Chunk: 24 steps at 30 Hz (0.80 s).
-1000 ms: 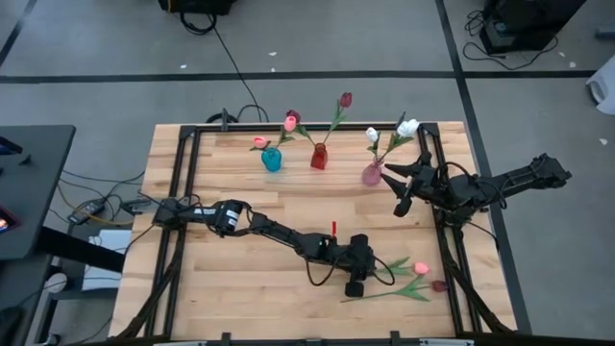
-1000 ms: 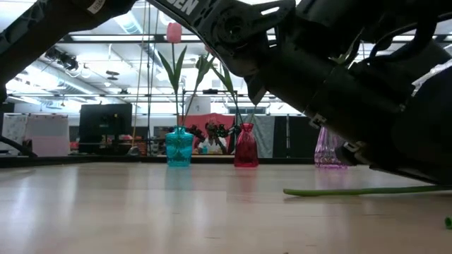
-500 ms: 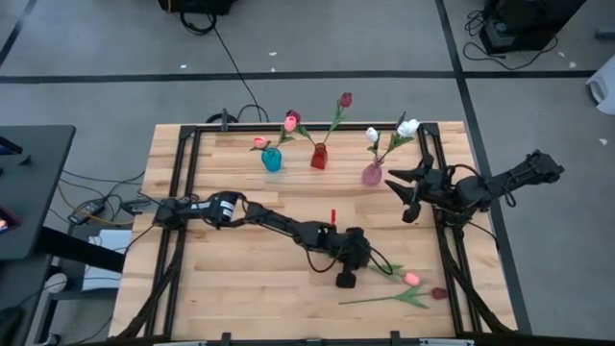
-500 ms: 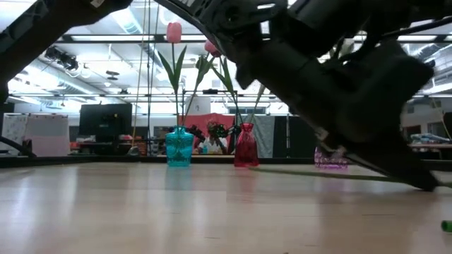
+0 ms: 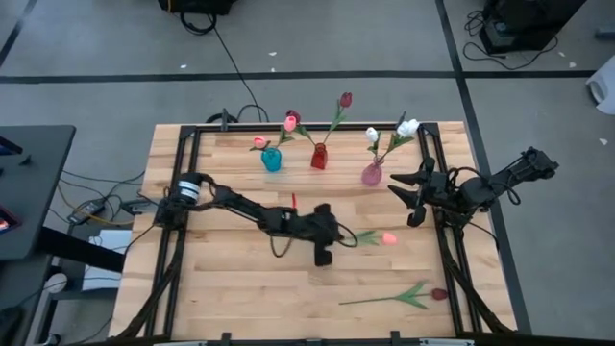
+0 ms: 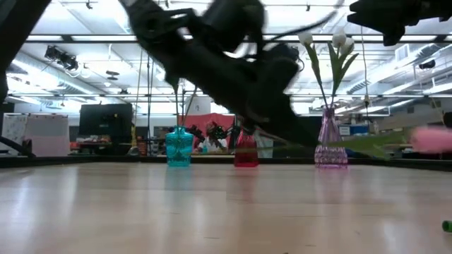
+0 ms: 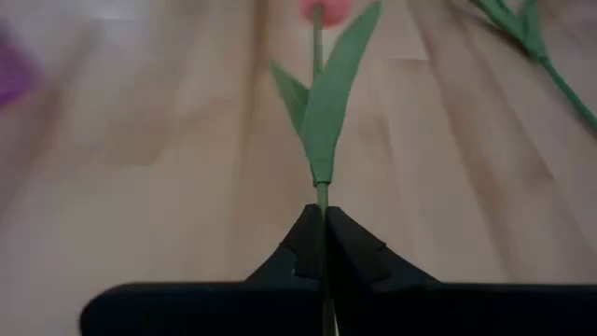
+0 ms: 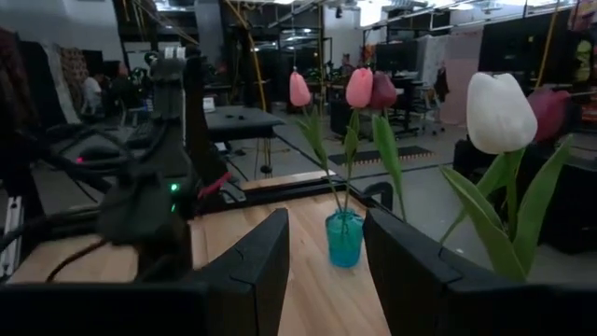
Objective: Sort flowers into vase by color
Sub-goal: Put the pink tulip into the blue vase
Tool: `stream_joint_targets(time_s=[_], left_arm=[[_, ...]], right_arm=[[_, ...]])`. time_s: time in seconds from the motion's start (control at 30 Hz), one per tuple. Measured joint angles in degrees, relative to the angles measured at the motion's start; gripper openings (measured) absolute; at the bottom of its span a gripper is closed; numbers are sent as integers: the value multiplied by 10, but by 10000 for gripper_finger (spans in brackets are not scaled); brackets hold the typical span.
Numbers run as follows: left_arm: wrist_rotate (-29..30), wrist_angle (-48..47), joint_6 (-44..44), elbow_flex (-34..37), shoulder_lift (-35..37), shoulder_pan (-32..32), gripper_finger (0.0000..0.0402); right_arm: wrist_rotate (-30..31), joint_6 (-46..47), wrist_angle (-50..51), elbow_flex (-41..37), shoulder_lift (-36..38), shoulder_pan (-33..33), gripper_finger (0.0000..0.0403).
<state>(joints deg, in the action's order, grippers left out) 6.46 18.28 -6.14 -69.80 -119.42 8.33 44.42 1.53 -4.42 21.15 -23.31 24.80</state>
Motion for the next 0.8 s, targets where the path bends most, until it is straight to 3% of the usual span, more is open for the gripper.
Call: stream_joint_targets(time_s=[0.2, 0.47, 0.67, 0.8], left_arm=[[71, 72, -12, 125, 96, -6, 7], [156, 149, -5, 227, 187, -16, 7], [216, 225, 35, 272, 235, -17, 8], [230, 266, 68, 281, 252, -16, 8]], right_arm=[[-30, 28, 6, 0, -13, 0, 151], [-97, 28, -29, 0, -82, -17, 151], [-127, -8, -148, 0, -188, -42, 151], [-112, -53, -252, 1, -251, -61, 151]])
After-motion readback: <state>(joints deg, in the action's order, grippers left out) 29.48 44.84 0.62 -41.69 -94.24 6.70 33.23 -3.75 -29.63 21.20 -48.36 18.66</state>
